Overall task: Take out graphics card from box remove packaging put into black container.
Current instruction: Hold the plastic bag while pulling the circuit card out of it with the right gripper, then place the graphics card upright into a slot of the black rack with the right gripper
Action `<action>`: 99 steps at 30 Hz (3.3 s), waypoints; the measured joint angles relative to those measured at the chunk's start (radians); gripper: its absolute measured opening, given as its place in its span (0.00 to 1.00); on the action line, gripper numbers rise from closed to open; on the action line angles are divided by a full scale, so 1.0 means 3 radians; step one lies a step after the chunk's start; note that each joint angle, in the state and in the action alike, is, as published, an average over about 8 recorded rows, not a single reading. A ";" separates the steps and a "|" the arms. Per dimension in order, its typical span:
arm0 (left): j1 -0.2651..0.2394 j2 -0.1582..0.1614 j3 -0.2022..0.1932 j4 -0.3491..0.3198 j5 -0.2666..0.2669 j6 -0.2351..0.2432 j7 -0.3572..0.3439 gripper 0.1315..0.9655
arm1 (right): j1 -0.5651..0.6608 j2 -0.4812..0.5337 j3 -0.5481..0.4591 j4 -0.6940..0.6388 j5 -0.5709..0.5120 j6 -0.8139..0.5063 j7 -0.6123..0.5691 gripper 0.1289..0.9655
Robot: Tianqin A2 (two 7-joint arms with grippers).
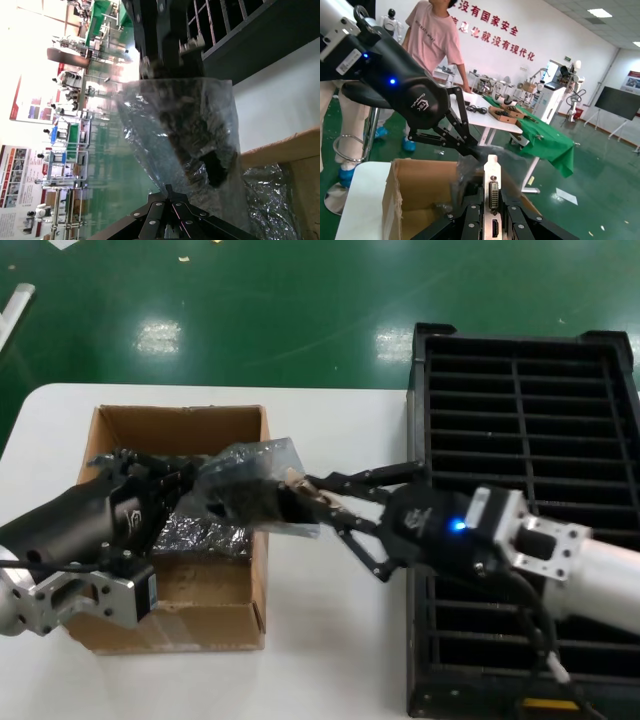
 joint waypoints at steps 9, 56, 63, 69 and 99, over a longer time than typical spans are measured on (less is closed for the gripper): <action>0.0000 0.0000 0.0000 0.0000 0.0000 0.0000 0.0000 0.01 | -0.0329 0.0546 0.0306 0.0606 -0.0002 0.0123 0.0374 0.07; 0.0000 0.0000 0.0000 0.0000 0.0000 0.0000 0.0000 0.01 | -0.0148 0.1742 0.0539 0.1152 -0.0332 -0.0553 0.1201 0.07; 0.0000 0.0000 0.0000 0.0000 0.0000 0.0000 0.0000 0.01 | -0.0080 0.2005 0.0474 0.1295 -0.0253 -0.0948 0.1186 0.07; 0.0000 0.0000 0.0000 0.0000 0.0000 0.0000 0.0000 0.01 | -0.0070 0.2071 0.0399 0.1332 -0.0445 -0.1028 0.1224 0.07; 0.0000 0.0000 0.0000 0.0000 0.0000 0.0000 0.0000 0.01 | 0.0260 0.2007 0.0236 0.1555 -0.0763 -0.1409 0.1462 0.07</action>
